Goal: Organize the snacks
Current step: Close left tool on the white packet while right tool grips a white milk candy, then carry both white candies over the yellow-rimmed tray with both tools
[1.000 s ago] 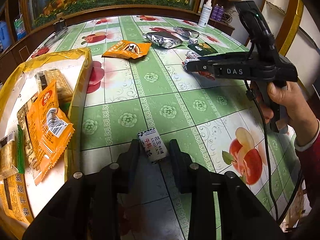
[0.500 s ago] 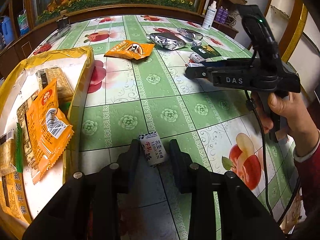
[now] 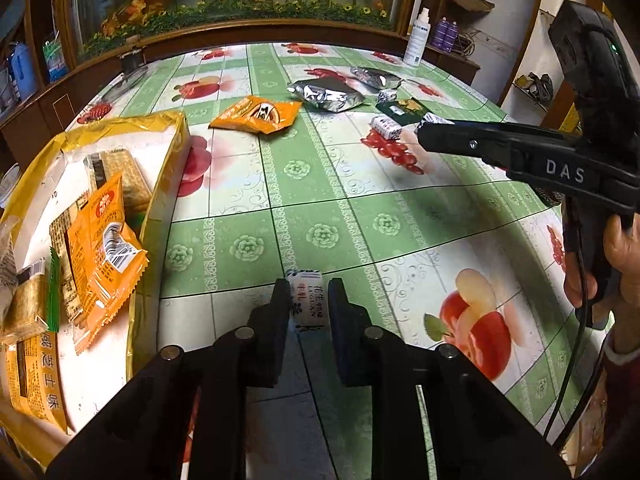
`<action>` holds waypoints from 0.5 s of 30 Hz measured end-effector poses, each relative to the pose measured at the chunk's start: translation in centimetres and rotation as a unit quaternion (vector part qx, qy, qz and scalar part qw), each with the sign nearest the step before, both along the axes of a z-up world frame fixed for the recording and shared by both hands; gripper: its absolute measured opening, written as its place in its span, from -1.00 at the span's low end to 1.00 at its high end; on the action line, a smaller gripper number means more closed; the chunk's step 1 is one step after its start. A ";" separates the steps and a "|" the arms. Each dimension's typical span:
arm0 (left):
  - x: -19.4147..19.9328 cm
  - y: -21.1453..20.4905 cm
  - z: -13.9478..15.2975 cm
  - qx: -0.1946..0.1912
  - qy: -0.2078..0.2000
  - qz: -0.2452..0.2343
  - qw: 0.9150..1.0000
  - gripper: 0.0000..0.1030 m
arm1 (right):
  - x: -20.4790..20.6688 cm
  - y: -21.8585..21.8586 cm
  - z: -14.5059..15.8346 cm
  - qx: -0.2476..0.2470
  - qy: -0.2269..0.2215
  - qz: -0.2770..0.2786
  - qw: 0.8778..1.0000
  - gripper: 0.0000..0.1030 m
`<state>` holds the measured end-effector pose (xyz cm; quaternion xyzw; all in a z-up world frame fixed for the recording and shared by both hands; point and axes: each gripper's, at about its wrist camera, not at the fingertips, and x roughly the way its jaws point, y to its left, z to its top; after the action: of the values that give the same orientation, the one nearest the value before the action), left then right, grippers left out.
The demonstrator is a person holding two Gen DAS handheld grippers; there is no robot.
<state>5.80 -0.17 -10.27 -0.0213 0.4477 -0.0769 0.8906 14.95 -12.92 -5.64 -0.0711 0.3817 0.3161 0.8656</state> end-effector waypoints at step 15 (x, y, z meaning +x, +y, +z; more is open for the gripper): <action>-3.1 2.6 5.3 0.009 -0.063 0.038 0.997 -0.73 | -4.8 1.8 3.1 0.043 -0.017 0.025 0.999 -0.35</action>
<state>2.68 2.41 -5.00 -0.0257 0.3899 -0.0402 0.9196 10.12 -11.13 -2.55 -0.0484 0.3510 0.3523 0.8662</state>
